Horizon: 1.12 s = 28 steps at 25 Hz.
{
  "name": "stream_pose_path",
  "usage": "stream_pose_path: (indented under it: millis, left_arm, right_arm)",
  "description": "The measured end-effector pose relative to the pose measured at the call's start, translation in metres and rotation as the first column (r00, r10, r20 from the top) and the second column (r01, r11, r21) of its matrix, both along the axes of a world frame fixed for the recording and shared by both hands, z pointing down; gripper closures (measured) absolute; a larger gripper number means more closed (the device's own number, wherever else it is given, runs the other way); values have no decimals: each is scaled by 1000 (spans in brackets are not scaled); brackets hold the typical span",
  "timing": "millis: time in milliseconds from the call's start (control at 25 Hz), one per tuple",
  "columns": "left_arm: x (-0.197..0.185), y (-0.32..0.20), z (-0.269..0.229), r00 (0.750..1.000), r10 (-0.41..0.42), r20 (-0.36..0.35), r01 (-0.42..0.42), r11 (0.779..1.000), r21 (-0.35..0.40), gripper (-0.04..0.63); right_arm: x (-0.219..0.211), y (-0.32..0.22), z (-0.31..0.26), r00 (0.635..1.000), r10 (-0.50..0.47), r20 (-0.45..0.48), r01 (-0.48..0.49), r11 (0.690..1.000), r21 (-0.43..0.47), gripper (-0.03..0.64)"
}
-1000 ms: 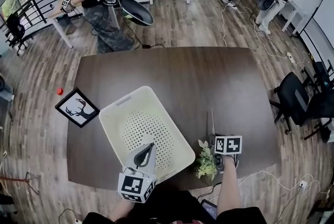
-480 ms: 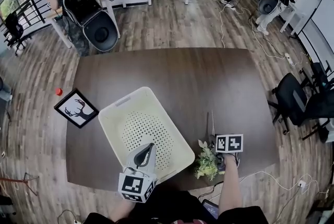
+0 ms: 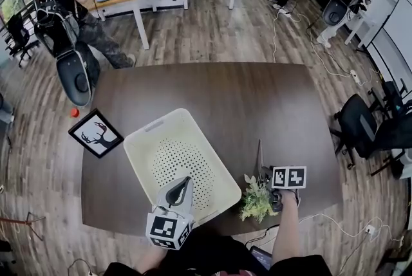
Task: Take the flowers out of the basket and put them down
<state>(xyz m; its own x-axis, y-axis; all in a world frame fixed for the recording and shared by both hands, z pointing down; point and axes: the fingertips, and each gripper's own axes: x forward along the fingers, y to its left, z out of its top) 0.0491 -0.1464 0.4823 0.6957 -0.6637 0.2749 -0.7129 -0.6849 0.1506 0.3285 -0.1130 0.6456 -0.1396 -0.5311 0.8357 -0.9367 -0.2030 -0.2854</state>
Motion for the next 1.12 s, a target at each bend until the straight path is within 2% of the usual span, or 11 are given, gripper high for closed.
stream_pose_path:
  millis: [320, 560, 720, 960, 1120]
  left_arm:
    - [-3, 1, -1, 1000, 3, -10, -3, 1000, 5, 594]
    - [-5, 3, -6, 1000, 4, -23, -4, 1000, 14, 594]
    - [-10, 3, -10, 1000, 2, -27, -1, 1000, 24, 594]
    - [-19, -1, -21, 999, -12, -39, 14, 999, 50, 594]
    - [-26, -2, -24, 999, -26, -43, 28, 998, 59, 594]
  right_arm:
    - [-10, -3, -25, 999, -35, -13, 36, 998, 51, 482]
    - [-15, -7, -61, 999, -38, -32, 43, 985, 169, 486]
    - [-24, -8, -85, 998, -54, -28, 59, 967, 248, 445]
    - [-30, -6, -110, 996, -63, -70, 82, 950, 301, 443]
    - [-27, -5, -121, 989, -35, -141, 82, 935, 344, 449]
